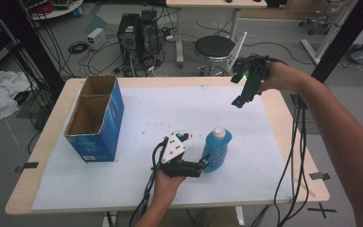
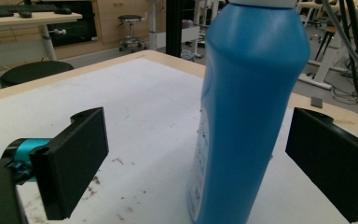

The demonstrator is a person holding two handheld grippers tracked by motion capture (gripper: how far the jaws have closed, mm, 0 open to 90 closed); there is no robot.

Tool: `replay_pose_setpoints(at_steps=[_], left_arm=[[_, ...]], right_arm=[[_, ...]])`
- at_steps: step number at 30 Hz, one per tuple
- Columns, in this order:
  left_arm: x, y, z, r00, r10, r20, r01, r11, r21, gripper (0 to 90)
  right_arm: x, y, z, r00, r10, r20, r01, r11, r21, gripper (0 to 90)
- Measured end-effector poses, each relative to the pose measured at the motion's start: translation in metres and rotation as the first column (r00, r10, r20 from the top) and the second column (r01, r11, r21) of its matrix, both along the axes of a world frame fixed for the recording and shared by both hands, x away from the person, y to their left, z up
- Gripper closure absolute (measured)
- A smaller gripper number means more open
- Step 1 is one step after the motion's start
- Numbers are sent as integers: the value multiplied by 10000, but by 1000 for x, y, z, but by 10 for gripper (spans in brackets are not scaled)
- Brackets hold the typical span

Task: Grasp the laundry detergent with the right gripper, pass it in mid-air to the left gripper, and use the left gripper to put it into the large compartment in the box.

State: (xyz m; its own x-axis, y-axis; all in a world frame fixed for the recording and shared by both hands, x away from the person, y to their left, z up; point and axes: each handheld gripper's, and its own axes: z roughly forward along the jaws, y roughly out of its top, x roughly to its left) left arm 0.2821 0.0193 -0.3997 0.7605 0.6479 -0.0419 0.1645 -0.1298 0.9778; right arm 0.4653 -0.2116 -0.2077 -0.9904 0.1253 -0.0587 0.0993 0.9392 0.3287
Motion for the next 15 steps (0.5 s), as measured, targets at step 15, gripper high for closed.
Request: replay_pose_setpoints(at_steps=[15], left_arm=[[-4,-22,-7,9998,85,-170,-87,9999,-90,56]], right_arm=[[-2,-1,2,10000,-40,20,40,10000,-7,33]])
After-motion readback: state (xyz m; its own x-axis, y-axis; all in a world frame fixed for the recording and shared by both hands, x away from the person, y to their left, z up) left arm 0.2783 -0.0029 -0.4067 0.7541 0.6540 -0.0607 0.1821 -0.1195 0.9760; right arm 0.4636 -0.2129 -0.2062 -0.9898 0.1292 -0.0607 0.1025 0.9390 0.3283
